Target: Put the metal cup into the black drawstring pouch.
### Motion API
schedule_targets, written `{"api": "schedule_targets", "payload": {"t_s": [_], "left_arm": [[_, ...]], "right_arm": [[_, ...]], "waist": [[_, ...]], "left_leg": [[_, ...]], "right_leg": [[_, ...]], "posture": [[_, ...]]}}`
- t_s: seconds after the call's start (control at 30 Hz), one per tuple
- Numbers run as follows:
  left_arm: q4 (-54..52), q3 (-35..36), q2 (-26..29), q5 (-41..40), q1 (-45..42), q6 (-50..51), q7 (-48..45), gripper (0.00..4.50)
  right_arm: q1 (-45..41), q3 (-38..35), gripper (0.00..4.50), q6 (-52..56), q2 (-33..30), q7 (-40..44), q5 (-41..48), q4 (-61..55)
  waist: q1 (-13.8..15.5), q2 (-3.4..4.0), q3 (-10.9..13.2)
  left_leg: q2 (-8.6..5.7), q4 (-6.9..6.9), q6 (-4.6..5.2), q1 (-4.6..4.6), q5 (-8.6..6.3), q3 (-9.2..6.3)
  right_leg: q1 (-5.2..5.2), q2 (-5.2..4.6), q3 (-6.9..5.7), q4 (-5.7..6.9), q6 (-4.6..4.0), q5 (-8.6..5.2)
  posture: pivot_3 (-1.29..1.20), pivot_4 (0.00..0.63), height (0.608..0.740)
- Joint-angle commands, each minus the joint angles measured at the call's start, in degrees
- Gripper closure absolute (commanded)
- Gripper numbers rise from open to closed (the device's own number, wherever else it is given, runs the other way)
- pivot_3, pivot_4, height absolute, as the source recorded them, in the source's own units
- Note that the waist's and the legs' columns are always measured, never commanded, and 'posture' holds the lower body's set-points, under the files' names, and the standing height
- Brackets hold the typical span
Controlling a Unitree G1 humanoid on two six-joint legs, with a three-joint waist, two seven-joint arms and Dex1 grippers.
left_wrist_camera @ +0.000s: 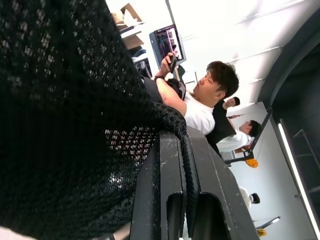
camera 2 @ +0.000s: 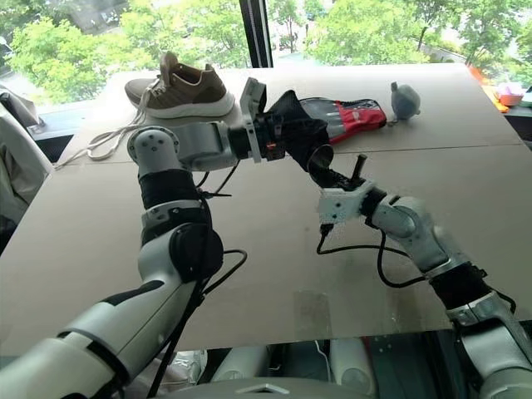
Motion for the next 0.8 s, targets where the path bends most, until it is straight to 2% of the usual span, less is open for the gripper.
{"api": "schedule_targets", "payload": {"t_s": [0.03, 0.07, 0.2, 0.37, 0.7, 0.8], "left_arm": [[-2.42, -1.99, -0.36, -4.91, 0.24, 0.15, -1.09, 4.5], [-2.47, -2.18, -0.35, -5.39, 0.46, 0.15, -0.9, 4.5], [-4.16, -6.26, -0.63, -9.02, 3.9, 0.15, -0.13, 4.5], [-6.86, -10.48, -0.63, -13.87, 7.82, 0.15, 1.8, 4.5], [-8.26, -10.58, 1.47, -15.62, 9.92, 0.15, 4.22, 4.5], [-7.53, -9.02, 1.36, -15.98, 9.04, -0.4, 4.98, 4.5]], "right_arm": [[-0.12, -1.74, 4.47, 0.48, 2.05, -0.86, 0.52, 1.24], [-0.03, -2.27, 4.47, 0.89, 2.74, -0.7, 1.52, 1.27], [1.3, -7.34, 4.47, 10.3, 11.49, 2.32, 17.25, -3.77], [1.79, -13.26, 4.47, 21.34, 18.29, 4.46, 31.3, -9.66], [0.81, -27.51, 4.47, 44.09, 27.53, -0.84, 61.43, -19.55], [0.31, -29.87, 4.47, 48.48, 29.09, -4.16, 66.96, -20.33]], "waist": [[-0.04, 0.0, 0.0], [-0.07, 0.0, 0.0], [-0.21, -0.01, 0.0], [-0.02, -0.01, 0.0], [-0.02, 0.01, -0.01], [-0.02, 0.01, -0.01]], "left_leg": [[0.01, 0.0, 0.0, 0.0, 0.0, 0.0], [0.04, -0.01, 0.0, 0.0, 0.0, 0.0], [0.06, -0.01, 0.0, 0.0, 0.0, 0.0], [0.09, 0.05, 0.0, 0.0, 0.0, 0.0], [0.09, 0.06, 0.0, 0.01, 0.0, -0.08], [0.09, 0.04, 0.01, 0.01, 0.0, -0.08]], "right_leg": [[0.0, 0.01, 0.05, 0.0, 0.0, 0.0], [0.0, 0.03, 0.09, -0.01, 0.0, 0.0], [0.0, 0.04, 0.13, -0.01, -0.01, 0.01], [0.03, 0.05, 0.13, 0.0, -0.07, 0.05], [0.07, 0.07, 0.05, 0.0, -0.11, 0.09], [0.07, 0.06, 0.06, -0.01, -0.12, 0.09]], "posture": [[0.0, 0.15, 0.74], [0.0, 0.15, 0.74], [0.0, 0.15, 0.74], [0.0, 0.15, 0.74], [0.0, 0.15, 0.74], [0.0, 0.15, 0.74]]}}
